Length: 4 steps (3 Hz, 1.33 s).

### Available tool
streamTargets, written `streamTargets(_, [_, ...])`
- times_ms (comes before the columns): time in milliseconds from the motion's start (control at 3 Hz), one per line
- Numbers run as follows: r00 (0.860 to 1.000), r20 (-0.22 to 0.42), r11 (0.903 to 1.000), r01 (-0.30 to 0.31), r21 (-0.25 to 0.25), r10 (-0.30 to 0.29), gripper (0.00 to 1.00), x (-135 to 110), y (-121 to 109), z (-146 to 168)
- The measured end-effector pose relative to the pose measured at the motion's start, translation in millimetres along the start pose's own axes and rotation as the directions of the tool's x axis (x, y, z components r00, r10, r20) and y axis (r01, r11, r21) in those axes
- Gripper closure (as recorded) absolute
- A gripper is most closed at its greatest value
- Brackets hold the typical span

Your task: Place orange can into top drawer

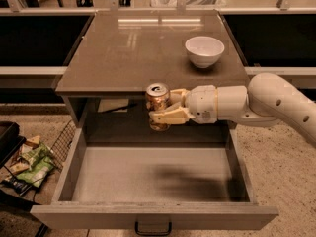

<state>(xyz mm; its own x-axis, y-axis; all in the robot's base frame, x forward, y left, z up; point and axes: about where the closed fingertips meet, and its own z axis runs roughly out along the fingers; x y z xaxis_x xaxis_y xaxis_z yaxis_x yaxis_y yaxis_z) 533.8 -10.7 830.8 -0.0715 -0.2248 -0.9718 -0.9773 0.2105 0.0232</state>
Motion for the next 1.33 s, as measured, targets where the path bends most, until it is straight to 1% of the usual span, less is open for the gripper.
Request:
streamTargets(333, [1.000,0.024,0.9985,-0.017,-0.052,0.018,1.00,17.2,9.1,18.0])
streamTargets(667, [0.996,0.078,0.9823,-0.019,-0.186,0.034,1.00,47.0,40.9,65.3])
streamTargets(1000, [0.994,0.109,0.9610,0.003,-0.277,0.028,1.00,61.8,60.8,102.6])
streamTargets(1333, [0.988,0.153,0.9415,0.041,-0.334,0.011,1.00,77.8,78.1,129.4])
